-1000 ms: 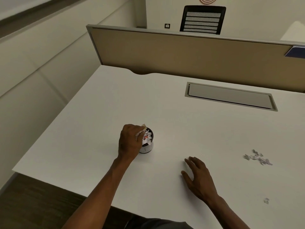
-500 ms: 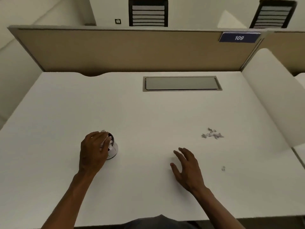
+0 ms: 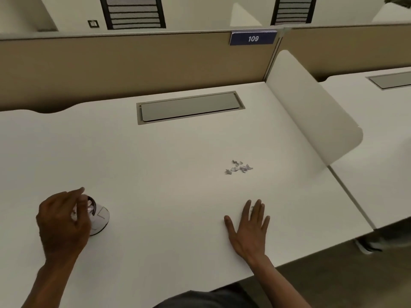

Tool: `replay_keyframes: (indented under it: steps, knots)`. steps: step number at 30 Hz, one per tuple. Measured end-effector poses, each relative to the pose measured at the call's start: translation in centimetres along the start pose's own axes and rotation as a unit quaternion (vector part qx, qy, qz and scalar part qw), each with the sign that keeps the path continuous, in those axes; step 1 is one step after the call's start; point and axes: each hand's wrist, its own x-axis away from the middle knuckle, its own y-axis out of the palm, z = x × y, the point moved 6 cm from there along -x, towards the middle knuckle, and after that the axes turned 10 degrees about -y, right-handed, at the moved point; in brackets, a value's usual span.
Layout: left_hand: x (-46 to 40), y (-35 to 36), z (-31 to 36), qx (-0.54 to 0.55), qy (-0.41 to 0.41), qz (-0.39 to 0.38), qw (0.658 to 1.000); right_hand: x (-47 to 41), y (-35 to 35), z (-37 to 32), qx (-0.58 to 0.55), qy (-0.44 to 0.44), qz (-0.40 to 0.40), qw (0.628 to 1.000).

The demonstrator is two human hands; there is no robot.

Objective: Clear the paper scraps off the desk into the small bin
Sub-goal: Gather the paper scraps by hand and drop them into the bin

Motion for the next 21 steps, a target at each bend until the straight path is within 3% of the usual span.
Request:
replay_keyframes:
  steps: [5, 9, 15, 21]
  knots:
    - [0.6, 1.0, 4.6, 0.041, 0.024, -0.003, 0.999, 0.0, 0.8, -1.9, -0.012, -0.072, 0.003, 0.997]
    - [3.9, 4.7, 11.0, 0.09, 0.08, -0.09, 0.989, -1.5, 0.1, -1.6, -0.031, -0.129, 0.02, 0.991]
    - [10.1, 12.2, 17.1, 0.07, 0.114, -0.254, 0.958, -8.2, -4.0, 2.4, -0.027, -0.07, 0.052, 0.996]
    - [13.2, 16.0, 16.6, 0.0, 0.104, -0.328, 0.939, -10.8, -3.2, 4.4, -0.045, -0.09, -0.026, 0.995]
